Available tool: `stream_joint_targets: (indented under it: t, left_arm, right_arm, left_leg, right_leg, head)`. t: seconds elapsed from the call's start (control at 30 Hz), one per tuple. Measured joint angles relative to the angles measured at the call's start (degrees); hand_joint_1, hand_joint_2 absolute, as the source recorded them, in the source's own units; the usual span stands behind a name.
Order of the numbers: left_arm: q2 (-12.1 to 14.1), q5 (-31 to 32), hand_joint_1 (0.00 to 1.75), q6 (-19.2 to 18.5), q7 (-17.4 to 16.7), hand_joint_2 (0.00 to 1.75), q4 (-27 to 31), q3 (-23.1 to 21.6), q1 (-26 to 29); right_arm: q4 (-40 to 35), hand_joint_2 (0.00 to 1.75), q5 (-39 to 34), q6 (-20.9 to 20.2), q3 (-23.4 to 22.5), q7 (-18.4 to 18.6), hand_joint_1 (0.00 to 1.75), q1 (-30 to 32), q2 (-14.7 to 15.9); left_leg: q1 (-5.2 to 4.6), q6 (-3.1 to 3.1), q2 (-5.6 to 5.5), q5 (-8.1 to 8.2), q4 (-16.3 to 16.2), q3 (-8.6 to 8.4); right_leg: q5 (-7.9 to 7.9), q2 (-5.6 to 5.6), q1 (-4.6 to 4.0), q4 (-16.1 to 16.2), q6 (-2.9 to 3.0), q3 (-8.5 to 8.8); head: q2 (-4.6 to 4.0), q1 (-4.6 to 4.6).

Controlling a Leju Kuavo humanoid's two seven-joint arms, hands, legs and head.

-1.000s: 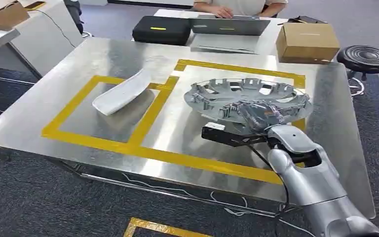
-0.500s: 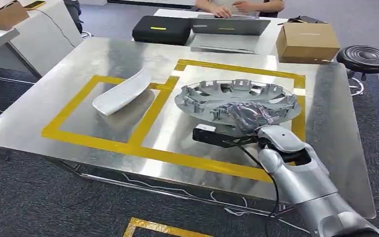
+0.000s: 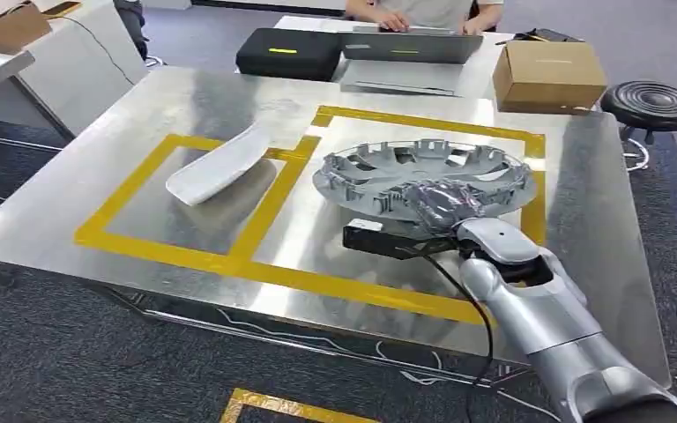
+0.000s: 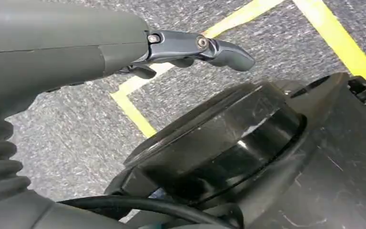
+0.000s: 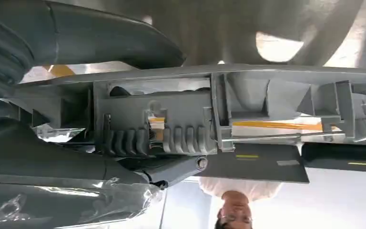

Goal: Take the parts from the cabinet and place them on the table.

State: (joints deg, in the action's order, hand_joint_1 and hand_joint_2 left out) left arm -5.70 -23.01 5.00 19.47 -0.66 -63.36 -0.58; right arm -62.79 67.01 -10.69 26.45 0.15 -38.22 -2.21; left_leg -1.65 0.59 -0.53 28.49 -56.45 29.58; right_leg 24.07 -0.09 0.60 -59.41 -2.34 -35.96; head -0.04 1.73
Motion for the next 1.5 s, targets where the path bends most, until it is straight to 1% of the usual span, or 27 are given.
stream_joint_targets:
  t: [0.1, 0.2, 0.23, 0.27, 0.37, 0.5, 0.53, 0.67, 1.0, 1.17, 1.5]
  left_arm:
    - [0.0, 0.8, 0.00, -1.4, -0.4, 1.75, 0.0, 0.4, -0.3]
    - [0.1, 1.0, 0.00, -1.8, -0.5, 1.75, 0.0, 0.5, -0.3]
    - [0.1, 0.9, 0.00, -1.8, -0.5, 1.75, 0.0, 0.5, -0.3]
    - [0.1, 1.0, 0.00, -1.8, -0.6, 1.75, 0.0, 0.5, -0.3]
    - [0.1, 2.3, 0.00, -2.8, -2.3, 1.75, 0.0, 0.5, -0.8]
    - [0.1, 2.5, 0.00, -3.7, -3.0, 1.75, 0.0, 0.5, -1.0]
    - [0.1, 2.4, 0.00, -3.8, -3.0, 0.00, 0.0, 0.6, -1.0]
    - [0.0, 2.2, 0.00, -4.7, -2.8, 0.00, 0.0, 0.7, -0.7]
    - [0.0, 2.2, 0.00, -4.7, -2.4, 0.00, 0.0, 0.7, 0.0]
    - [0.1, 2.1, 0.00, -4.7, 0.0, 0.00, 0.0, 1.0, 0.5]
    - [0.1, 2.3, 0.00, -4.7, 0.3, 0.00, 0.0, 2.2, 0.8]
  right_arm:
    - [0.9, 1.75, 0.0, 0.0, 0.7, 0.0, 1.75, -0.7, 0.0]
    - [1.6, 1.75, 0.0, 0.0, 0.9, 0.0, 1.75, -1.1, 0.0]
    - [1.8, 1.75, 0.0, 0.0, 1.0, -0.1, 0.00, -1.3, 0.0]
    - [2.0, 1.75, 0.0, 0.0, 1.2, -0.1, 0.00, -1.4, 0.0]
    - [2.6, 1.75, 0.4, 0.0, 1.7, -0.2, 0.00, -1.9, 0.0]
    - [3.2, 1.75, 0.6, 0.0, 2.2, -0.3, 0.00, -2.0, 0.0]
    - [3.3, 1.75, 0.6, 0.0, 2.3, -0.4, 0.00, -2.1, 0.0]
    - [3.7, 1.75, 0.5, -0.1, 2.6, -0.8, 0.00, -2.4, 0.0]
    - [4.4, 1.75, 0.5, -0.3, 3.1, -1.0, 0.00, -3.1, 0.0]
    - [5.1, 1.75, 0.6, -0.3, 3.4, -1.4, 0.00, -3.8, 0.0]
    - [6.9, 1.75, 0.5, -0.2, 4.6, -1.9, 0.00, -5.4, 0.0]
  left_leg:
    - [0.00, 0.01, 0.00, 0.00, 0.0, 0.00]
    - [0.00, 0.01, 0.00, -0.01, 0.0, 0.00]
    - [0.00, 0.01, 0.00, -0.01, 0.0, -0.01]
    - [0.00, 0.02, 0.00, -0.01, 0.0, 0.00]
    - [0.00, 0.03, -0.01, -0.02, 0.0, 0.00]
    - [0.00, 0.04, -0.02, -0.03, 0.0, -0.01]
    - [-0.01, 0.04, -0.02, -0.03, 0.0, 0.00]
    - [-0.01, 0.04, -0.01, -0.03, 0.0, -0.04]
    - [-0.02, 0.05, -0.01, -0.03, 0.0, -0.12]
    - [-0.02, 0.05, -0.01, -0.03, 0.0, -0.15]
    - [-0.02, 0.05, -0.01, -0.04, 0.0, -0.16]
  right_leg:
    - [-0.01, 0.00, 0.00, 0.0, 0.01, 0.01]
    - [-0.03, 0.00, 0.00, 0.0, 0.04, 0.01]
    - [-0.04, 0.00, 0.00, 0.0, 0.04, 0.01]
    - [-0.04, 0.00, 0.00, 0.0, 0.04, 0.01]
    - [-0.05, -0.02, 0.00, 0.0, 0.04, 0.02]
    - [-0.05, -0.02, 0.01, 0.0, 0.04, 0.05]
    - [-0.05, -0.02, 0.01, 0.0, 0.04, 0.04]
    - [-0.05, 0.00, 0.00, 0.0, 0.04, 0.05]
    - [-0.06, -0.01, 0.00, 0.1, 0.04, 0.15]
    - [-0.07, 0.01, 0.00, 0.1, 0.05, 0.16]
    - [-0.09, 0.02, -0.01, 0.1, 0.03, 0.16]
  head:
    - [0.00, 0.00]
    - [0.00, 0.00]
    - [0.00, 0.00]
    - [0.00, 0.00]
    - [0.00, 0.00]
    - [0.00, 0.02]
    - [0.00, 0.00]
    - [0.00, 0.02]
    - [0.00, 0.00]
    - [0.00, 0.00]
    - [0.00, 0.02]
